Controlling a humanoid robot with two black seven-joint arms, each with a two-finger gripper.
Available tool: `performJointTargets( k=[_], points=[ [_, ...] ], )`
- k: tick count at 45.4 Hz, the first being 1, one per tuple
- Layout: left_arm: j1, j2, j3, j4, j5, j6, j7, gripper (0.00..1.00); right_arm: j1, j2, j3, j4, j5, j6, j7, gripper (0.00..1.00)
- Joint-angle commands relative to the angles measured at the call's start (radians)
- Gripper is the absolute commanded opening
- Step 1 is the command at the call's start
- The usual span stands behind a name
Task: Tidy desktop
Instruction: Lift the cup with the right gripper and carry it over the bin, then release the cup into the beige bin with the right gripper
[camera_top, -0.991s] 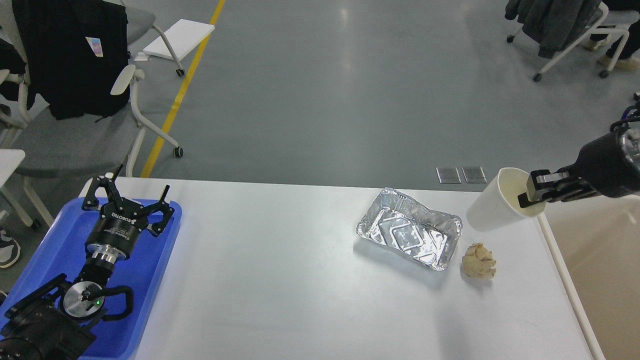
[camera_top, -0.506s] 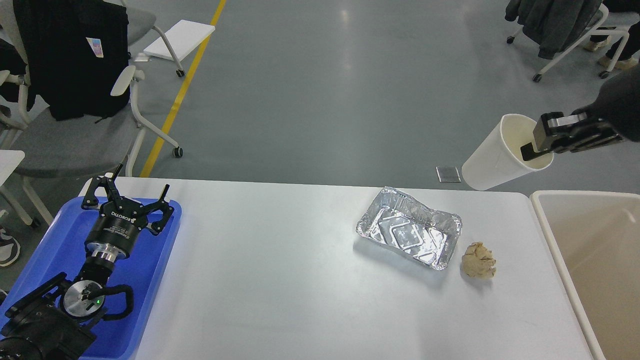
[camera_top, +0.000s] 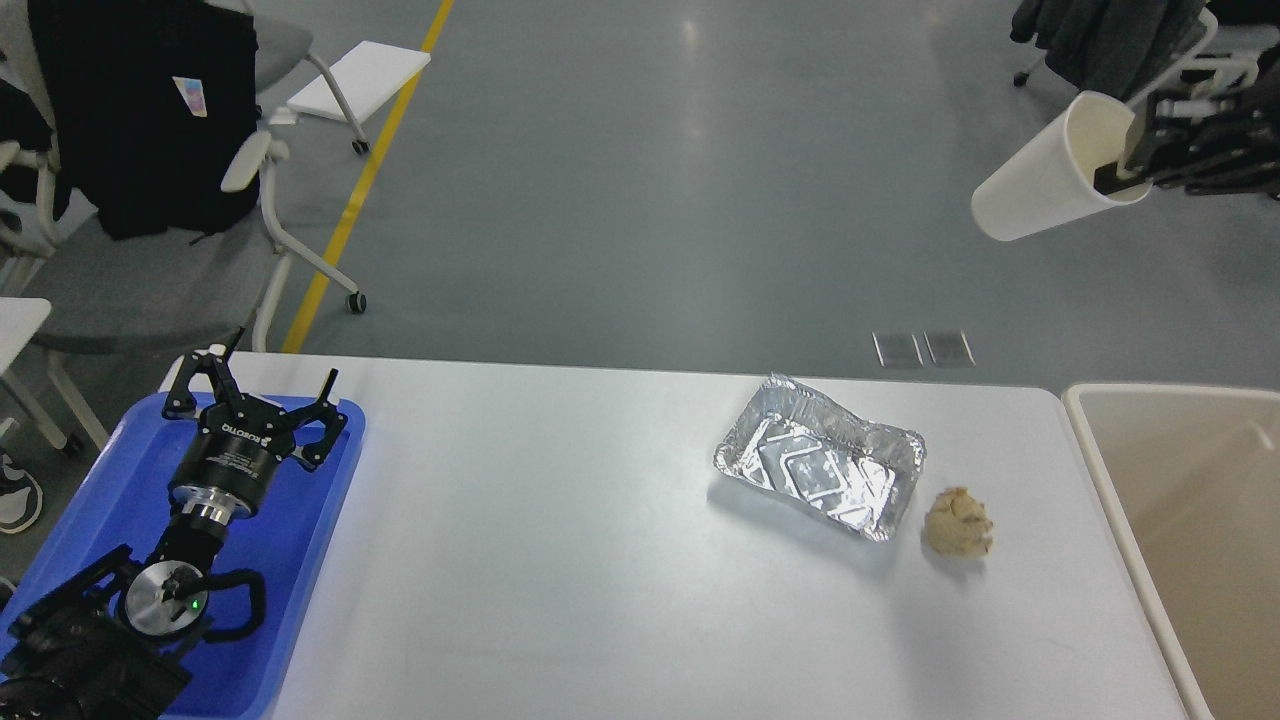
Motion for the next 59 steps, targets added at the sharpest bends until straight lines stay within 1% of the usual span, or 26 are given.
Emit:
performJointTargets(
  k=[1, 7, 11, 14, 21, 25, 32, 37, 42, 48, 59],
  points=[
    [0.0, 0.0, 0.0, -0.002, 0.0, 0.0, 0.0, 0.99, -0.315, -0.075, 0.007, -0.376, 0.232, -0.007, -0.002, 0.0],
    [0.0, 0.0, 0.0, -0.002, 0.0, 0.0, 0.0, 0.99, -0.534, -0.126, 0.075, -0.544, 0.355, -0.021, -0.008, 0.0],
    [0.0, 0.001, 0.0, 0.0, 0.0, 0.0, 0.0, 0.99, -0.676, -0.155, 0.164, -0.621, 0.384, -0.059, -0.013, 0.0],
    [0.0, 0.0, 0.0, 0.0, 0.0, 0.0, 0.0, 0.99, -0.771, -0.181, 0.245, -0.647, 0.386, -0.096, -0.015, 0.0],
    [0.0, 0.0, 0.0, 0.0, 0.0, 0.0, 0.0, 0.99, -0.95, -0.255, 0.415, -0.647, 0.386, -0.206, -0.021, 0.0],
    [0.0, 0.0, 0.0, 0.0, 0.0, 0.0, 0.0, 0.99, -1.039, -0.272, 0.501, -0.647, 0.389, -0.298, -0.047, 0.0],
    [0.0, 0.0, 0.0, 0.0, 0.0, 0.0, 0.0, 0.99, -1.186, -0.27, 0.664, -0.647, 0.389, -0.426, -0.13, 0.0],
    [0.0, 0.0, 0.0, 0.0, 0.0, 0.0, 0.0, 0.99, -1.295, -0.26, 0.78, -0.647, 0.393, -0.485, -0.182, 0.0],
    [0.0, 0.0, 0.0, 0.0, 0.0, 0.0, 0.0, 0.99, -1.384, -0.235, 0.837, -0.647, 0.395, -0.538, -0.217, 0.0],
    [0.0, 0.0, 0.0, 0.0, 0.0, 0.0, 0.0, 0.99, -1.464, -0.174, 0.857, -0.647, 0.395, -0.617, -0.222, 0.0],
    [0.0, 0.001, 0.0, 0.0, 0.0, 0.0, 0.0, 0.99, -1.555, -0.054, 0.914, -0.649, 0.395, -0.713, -0.223, 0.0]
  ],
)
